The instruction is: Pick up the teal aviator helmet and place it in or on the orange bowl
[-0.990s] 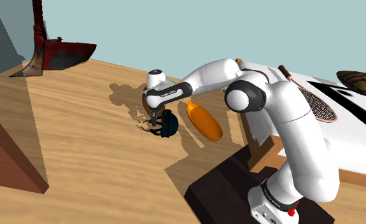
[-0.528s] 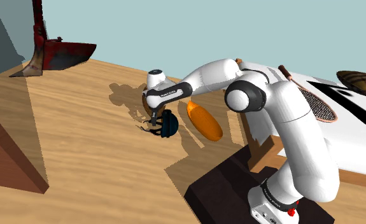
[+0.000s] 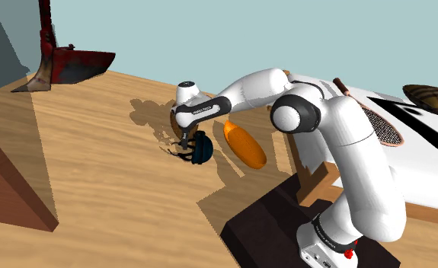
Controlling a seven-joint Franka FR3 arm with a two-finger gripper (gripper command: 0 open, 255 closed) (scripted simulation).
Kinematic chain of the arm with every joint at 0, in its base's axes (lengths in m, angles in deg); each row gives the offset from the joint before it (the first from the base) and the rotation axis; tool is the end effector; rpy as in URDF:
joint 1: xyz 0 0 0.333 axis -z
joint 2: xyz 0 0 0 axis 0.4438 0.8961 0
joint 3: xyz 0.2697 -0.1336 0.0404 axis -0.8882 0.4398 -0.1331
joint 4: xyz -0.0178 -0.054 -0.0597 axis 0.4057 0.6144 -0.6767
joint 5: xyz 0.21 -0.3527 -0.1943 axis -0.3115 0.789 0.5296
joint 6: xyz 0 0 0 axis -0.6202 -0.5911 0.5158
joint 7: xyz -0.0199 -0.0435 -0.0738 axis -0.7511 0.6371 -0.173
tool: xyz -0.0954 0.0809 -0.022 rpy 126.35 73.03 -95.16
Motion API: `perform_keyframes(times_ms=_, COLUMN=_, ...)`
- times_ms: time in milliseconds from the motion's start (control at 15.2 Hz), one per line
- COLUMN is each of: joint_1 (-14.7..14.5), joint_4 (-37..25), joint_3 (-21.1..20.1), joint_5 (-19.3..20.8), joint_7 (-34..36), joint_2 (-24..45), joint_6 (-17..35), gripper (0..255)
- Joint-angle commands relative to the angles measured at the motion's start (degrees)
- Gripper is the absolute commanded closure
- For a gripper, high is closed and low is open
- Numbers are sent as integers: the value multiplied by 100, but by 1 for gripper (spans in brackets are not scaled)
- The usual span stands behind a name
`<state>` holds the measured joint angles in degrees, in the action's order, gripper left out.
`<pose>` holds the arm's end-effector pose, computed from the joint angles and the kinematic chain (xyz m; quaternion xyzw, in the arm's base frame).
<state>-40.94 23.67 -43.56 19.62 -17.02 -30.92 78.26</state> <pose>0.7332 0.1934 0.0917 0.8967 0.4409 -0.0335 0.0190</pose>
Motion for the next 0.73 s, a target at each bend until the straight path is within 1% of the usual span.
perform_keyframes(times_ms=0, joint_1=-6, joint_4=17, joint_3=-5, joint_5=-3, joint_7=1, joint_2=-115, joint_6=-84, gripper=255)
perform_keyframes(times_ms=660, joint_1=-2, joint_4=78, joint_3=-16, joint_5=-20, joint_7=-27, joint_2=-620, joint_6=-527, gripper=255)
